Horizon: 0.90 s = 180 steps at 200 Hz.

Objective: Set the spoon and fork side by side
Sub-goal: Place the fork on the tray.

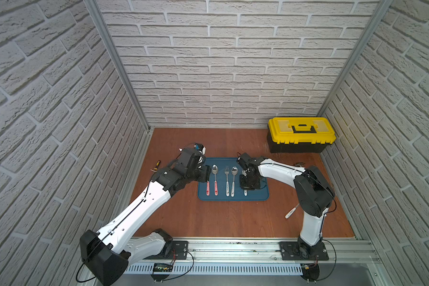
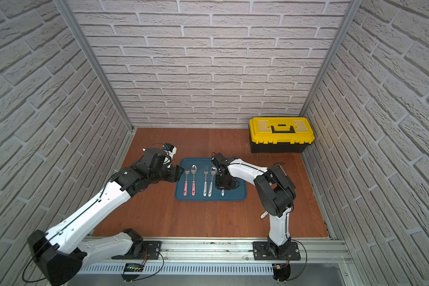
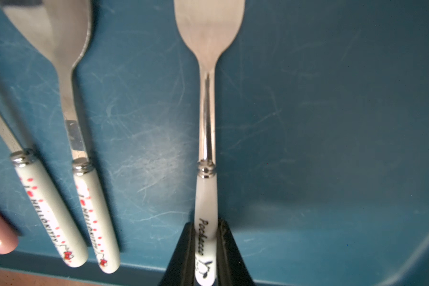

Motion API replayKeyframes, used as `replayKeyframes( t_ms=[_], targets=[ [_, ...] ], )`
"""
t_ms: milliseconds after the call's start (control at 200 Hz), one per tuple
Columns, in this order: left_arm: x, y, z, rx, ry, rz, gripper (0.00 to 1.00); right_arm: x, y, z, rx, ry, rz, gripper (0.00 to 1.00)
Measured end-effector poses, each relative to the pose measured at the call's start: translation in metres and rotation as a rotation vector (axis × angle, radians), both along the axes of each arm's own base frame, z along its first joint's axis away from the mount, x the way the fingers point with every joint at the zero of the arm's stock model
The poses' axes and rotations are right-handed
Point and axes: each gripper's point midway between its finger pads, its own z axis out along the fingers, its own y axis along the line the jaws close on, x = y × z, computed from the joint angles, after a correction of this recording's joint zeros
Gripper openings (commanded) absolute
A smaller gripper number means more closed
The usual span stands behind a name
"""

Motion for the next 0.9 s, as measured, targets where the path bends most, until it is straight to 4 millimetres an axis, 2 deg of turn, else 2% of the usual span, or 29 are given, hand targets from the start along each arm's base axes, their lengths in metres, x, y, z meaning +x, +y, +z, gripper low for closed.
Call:
replayKeyframes(
  t_ms=[635,900],
  targets=[
    [-0.0025,-0.0007,-0.0065,0.0,0.017,-0.008,0.67,0.0034,0.0027,-0.0005,0.006,-0.008,-0.006,0.09],
    [-0.0035,-0.0024,-0.0069,-0.007,0.021,-0.015,0.68,0.0036,0.0035,-0.0005,0.003,-0.012,-0.018,0.27]
  ],
)
